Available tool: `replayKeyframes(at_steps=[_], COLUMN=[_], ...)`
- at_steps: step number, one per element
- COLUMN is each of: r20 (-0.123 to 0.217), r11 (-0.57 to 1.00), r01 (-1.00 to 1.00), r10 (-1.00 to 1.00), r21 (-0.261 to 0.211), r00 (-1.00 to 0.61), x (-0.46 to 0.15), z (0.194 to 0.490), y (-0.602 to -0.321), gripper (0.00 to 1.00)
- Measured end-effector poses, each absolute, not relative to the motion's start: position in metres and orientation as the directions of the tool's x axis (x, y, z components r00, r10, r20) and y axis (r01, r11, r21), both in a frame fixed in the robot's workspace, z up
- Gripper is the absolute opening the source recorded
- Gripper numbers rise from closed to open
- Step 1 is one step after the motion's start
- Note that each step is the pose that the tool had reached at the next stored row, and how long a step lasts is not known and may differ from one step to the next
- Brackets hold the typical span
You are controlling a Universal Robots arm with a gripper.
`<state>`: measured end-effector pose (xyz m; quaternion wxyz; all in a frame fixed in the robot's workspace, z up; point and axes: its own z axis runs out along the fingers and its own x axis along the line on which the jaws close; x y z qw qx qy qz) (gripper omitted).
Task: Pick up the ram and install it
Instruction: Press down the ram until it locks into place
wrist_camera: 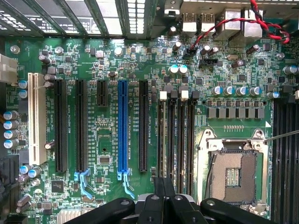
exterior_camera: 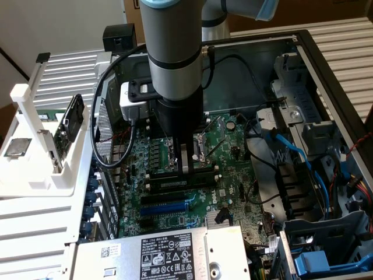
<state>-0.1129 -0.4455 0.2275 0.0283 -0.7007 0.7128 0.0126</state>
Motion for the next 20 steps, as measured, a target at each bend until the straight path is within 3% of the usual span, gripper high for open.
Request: replayKeyframes(at_steps=[20], r20=[-0.058], r11=[0.018], r01=[-1.000], r10=[-0.998], r21=[-0.021], r00=[-0.017], x=[-0.1146], z=[0.2264], y=[-0.4461], gripper=[0.10])
